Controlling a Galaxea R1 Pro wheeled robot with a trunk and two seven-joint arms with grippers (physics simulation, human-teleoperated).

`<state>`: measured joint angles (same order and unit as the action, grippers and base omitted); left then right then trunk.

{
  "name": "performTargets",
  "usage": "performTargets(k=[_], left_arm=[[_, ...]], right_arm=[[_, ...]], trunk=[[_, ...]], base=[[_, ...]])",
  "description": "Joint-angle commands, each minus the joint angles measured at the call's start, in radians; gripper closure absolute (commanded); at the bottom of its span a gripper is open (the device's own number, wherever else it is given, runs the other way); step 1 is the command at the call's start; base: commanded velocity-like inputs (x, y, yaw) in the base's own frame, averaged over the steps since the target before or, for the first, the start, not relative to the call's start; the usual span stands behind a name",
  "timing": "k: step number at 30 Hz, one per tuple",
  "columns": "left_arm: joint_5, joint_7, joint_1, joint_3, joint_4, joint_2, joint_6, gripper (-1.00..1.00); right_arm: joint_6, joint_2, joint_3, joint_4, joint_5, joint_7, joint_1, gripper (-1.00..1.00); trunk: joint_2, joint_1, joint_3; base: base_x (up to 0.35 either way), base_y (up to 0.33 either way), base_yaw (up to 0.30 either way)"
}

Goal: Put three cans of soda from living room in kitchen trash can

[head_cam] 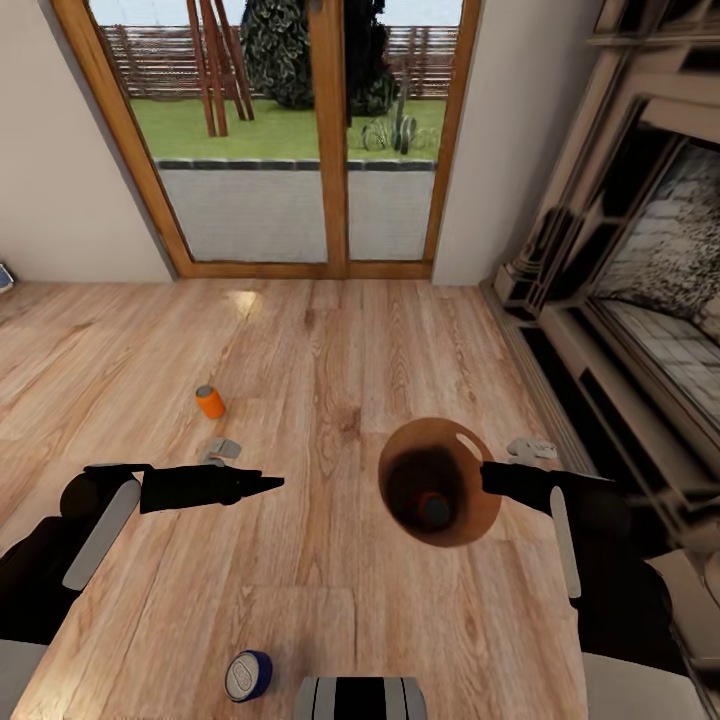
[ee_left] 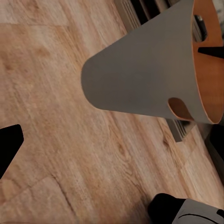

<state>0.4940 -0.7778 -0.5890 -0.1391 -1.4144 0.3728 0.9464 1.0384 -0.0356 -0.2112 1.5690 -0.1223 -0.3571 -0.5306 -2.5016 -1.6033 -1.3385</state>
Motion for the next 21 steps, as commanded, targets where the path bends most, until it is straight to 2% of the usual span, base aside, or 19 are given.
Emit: performTargets(k=[1,11,21], left_arm=[[0.0,0.0,0.0,0.0,0.0,0.0,0.0,-1.0],[0.0,0.0,0.0,0.001,0.001,0.0,0.0,-1.0],[-0.002,0.001,0.0,0.0,0.017,0.0,-0.001,-1.0]], right_arm=[[0.005,0.0,0.0,0.0,0.036,-0.008,0.0,1.0],[0.005,0.0,0.0,0.0,0.036,-0.011,0.0,1.0],[0.005,0.0,0.0,0.0,0.036,-0.011,0.0,1.0]], trunk=[[0.0,0.0,0.0],[0.0,0.0,0.0],[0.0,0.0,0.0]], base=[[0.0,0.0,0.205],[0.0,0.0,0.229],[0.0,0.0,0.022]])
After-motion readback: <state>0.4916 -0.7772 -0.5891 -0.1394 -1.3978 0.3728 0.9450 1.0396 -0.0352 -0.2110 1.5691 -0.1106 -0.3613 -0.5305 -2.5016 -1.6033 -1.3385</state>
